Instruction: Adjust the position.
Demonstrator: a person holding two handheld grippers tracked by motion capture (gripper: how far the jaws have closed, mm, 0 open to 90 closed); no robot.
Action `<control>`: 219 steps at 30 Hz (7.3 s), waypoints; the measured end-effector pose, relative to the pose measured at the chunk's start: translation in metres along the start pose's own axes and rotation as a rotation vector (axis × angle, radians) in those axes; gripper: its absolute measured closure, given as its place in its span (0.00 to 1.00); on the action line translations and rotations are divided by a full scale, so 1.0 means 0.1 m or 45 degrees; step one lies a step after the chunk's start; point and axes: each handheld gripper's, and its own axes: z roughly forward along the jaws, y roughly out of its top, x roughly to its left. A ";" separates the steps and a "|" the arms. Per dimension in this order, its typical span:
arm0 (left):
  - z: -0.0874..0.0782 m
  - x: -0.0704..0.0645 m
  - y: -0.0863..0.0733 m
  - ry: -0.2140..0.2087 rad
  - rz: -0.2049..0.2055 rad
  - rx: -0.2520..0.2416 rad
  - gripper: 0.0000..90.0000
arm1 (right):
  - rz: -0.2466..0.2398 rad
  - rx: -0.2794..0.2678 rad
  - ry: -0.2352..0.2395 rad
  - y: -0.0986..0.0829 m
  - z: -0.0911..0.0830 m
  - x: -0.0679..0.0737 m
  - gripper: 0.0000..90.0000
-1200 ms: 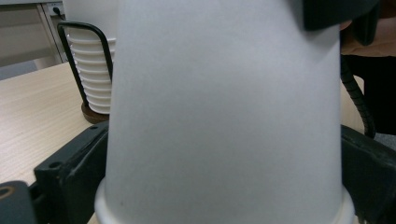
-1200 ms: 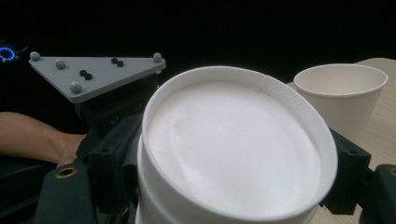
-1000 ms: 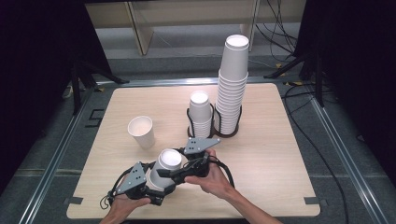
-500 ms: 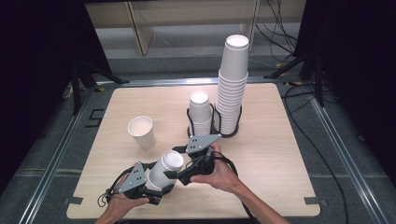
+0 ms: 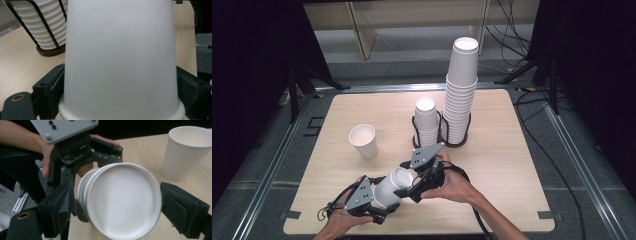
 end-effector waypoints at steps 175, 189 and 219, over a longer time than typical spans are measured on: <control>-0.20 0.12 0.04 -0.075 -0.245 -0.308 0.16 | -0.084 -0.031 0.091 -0.10 -0.26 -0.11 0.27; -0.19 0.08 0.08 -0.103 -0.264 -0.387 0.03 | -0.100 -0.107 0.190 -0.12 -0.16 -0.09 0.27; -0.26 0.13 0.11 -0.199 -0.251 -0.408 0.11 | -0.056 -0.112 0.287 -0.22 -0.03 -0.12 0.27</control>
